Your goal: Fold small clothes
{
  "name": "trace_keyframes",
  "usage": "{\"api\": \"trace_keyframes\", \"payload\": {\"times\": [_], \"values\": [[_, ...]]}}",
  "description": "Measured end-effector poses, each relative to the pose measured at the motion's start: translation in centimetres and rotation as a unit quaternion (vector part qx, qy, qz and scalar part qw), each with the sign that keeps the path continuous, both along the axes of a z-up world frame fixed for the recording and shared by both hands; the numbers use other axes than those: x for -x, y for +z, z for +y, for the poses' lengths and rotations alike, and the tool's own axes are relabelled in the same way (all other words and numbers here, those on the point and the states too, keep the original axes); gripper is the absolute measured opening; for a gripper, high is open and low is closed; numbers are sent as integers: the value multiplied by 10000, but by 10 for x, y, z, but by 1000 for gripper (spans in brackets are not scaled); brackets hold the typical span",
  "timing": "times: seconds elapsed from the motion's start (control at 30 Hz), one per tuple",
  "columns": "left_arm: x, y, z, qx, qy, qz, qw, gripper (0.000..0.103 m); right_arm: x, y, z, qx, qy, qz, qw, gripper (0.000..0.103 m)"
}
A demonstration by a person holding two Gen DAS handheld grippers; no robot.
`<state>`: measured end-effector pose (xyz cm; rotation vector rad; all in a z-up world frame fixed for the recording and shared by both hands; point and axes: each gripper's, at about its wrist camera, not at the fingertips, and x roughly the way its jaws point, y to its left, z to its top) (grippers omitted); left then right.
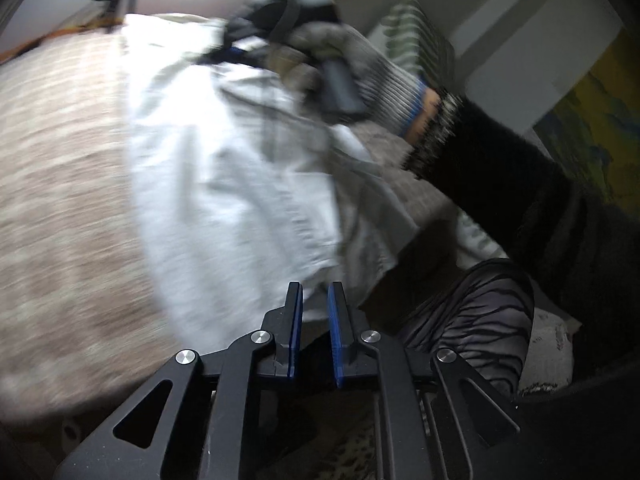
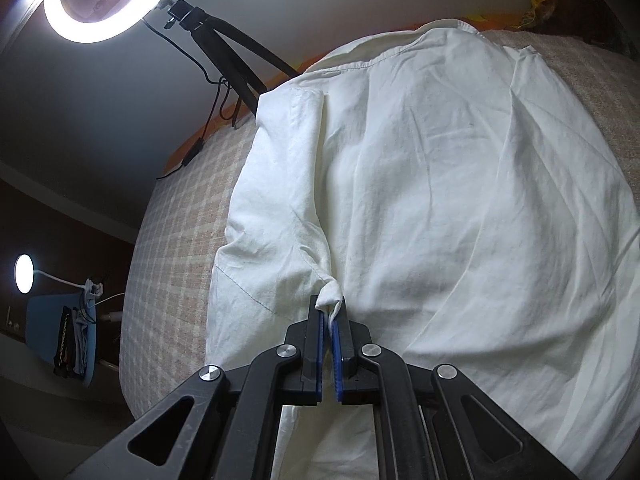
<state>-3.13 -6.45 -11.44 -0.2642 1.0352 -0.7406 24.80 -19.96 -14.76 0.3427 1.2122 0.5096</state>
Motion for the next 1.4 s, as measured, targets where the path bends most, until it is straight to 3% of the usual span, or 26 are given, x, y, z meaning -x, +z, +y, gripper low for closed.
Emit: {"api": "trace_keyframes", "payload": {"times": [0.17, 0.33, 0.47, 0.5, 0.63, 0.8, 0.93, 1.07, 1.4], "values": [[-5, 2, 50, -386, 585, -58, 9975, 15, 2, -1, -5, -23, -35, 8, 10000, 1], [-25, 9, 54, -300, 723, -275, 9966, 15, 7, -3, -4, 340, 112, -74, 9993, 2], [-46, 9, 33, -194, 544, -423, 9974, 15, 8, -1, -2, 525, 440, 139, 9976, 14], [-51, 8, 26, -179, 503, -457, 9975, 15, 10, 1, -3, 574, 534, 155, 9968, 22], [-64, -4, 1, -233, 197, -484, 9984, 15, 11, 27, -11, 737, 819, -25, 9939, 34], [-66, -25, -31, -427, -397, -436, 9973, 15, -11, 64, -15, 552, 916, -273, 9939, 40], [-59, -39, -47, -590, -783, -419, 9943, 15, -36, 75, -3, 591, 1061, -439, 9916, 43], [-61, -44, -45, -439, -803, -316, 9953, 15, -67, 67, 16, 476, 1039, -569, 9918, 43], [-64, -50, -38, -97, -773, -163, 9968, 15, -151, 12, 43, 16, 543, -454, 9975, 43]]}}
